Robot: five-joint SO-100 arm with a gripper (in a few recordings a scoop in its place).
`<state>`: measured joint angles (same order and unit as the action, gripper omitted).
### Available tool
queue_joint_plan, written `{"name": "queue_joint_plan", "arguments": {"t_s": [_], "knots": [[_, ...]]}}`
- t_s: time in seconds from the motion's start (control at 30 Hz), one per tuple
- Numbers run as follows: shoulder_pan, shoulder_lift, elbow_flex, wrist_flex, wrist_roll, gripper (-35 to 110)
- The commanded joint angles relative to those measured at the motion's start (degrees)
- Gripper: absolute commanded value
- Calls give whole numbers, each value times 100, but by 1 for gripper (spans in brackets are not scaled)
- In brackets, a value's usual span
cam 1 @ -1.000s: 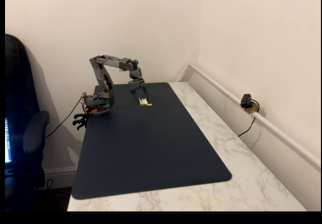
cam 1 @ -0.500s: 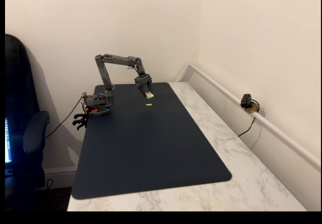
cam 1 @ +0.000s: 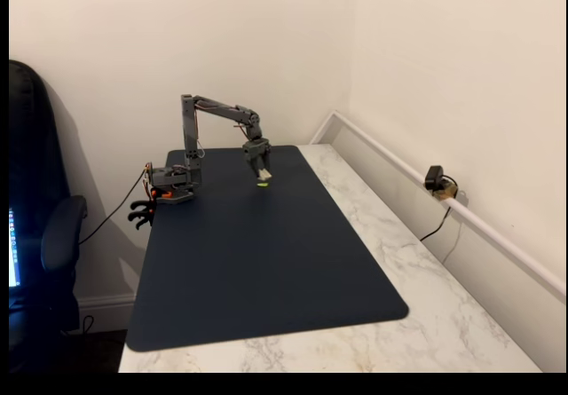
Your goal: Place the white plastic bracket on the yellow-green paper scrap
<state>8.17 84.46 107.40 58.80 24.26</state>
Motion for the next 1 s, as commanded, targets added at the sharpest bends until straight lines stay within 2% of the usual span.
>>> {"name": "queue_joint_plan", "arguments": {"t_s": [0.0, 0.23, 0.37, 0.53, 0.77, 0.97], "knots": [[176, -18, -615, 132, -9, 0], [202, -448, -1151, 554, -44, 5], [193, -387, -1125, 606, -53, 18], [132, -255, -967, 650, -26, 19], [53, -53, -527, 536, 88, 31], [35, 272, -334, 422, 53, 33]]}}
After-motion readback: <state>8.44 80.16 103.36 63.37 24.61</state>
